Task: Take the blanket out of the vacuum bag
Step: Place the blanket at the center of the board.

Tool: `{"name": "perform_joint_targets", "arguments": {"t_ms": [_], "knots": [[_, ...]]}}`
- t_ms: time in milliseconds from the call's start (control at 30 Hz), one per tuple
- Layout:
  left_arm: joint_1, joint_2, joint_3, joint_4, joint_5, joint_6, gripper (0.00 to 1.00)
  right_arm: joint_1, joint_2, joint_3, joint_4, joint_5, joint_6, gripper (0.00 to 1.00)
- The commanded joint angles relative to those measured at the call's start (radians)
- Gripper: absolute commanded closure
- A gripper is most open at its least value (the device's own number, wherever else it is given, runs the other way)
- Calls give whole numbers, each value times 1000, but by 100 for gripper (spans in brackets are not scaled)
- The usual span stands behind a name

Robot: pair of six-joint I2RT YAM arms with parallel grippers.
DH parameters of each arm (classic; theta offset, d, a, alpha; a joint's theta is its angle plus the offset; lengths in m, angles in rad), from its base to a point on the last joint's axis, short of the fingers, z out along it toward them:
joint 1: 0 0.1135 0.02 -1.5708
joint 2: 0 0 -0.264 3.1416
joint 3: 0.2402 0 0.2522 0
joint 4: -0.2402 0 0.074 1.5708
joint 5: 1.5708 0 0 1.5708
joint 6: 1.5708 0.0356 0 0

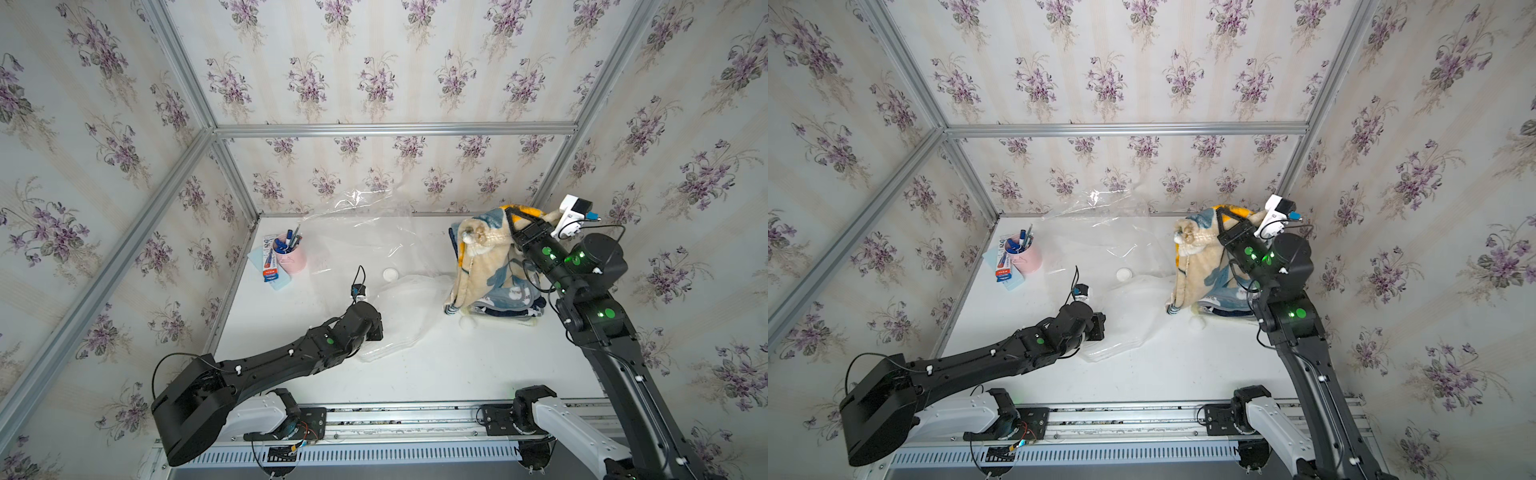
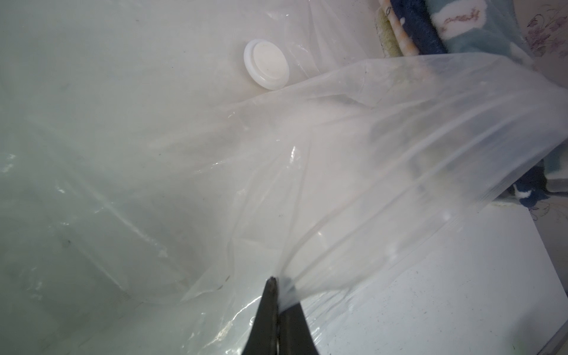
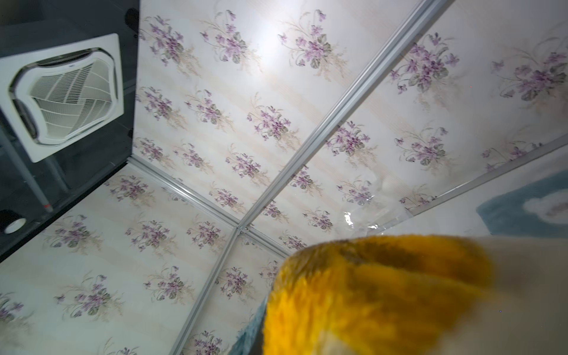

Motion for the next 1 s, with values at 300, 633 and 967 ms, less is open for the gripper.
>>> {"name": "perform_joint_targets", "arguments": {"t_ms": [300, 633, 967], "knots": [[25, 34, 69, -22, 14, 73, 100, -247, 346, 296, 115, -152, 51, 100], [30, 94, 85, 0, 70, 62, 100, -255, 53, -566, 386, -101, 259, 100], [30, 114, 93, 32, 98, 37, 100, -275, 103, -367, 267, -175, 208, 100]]}}
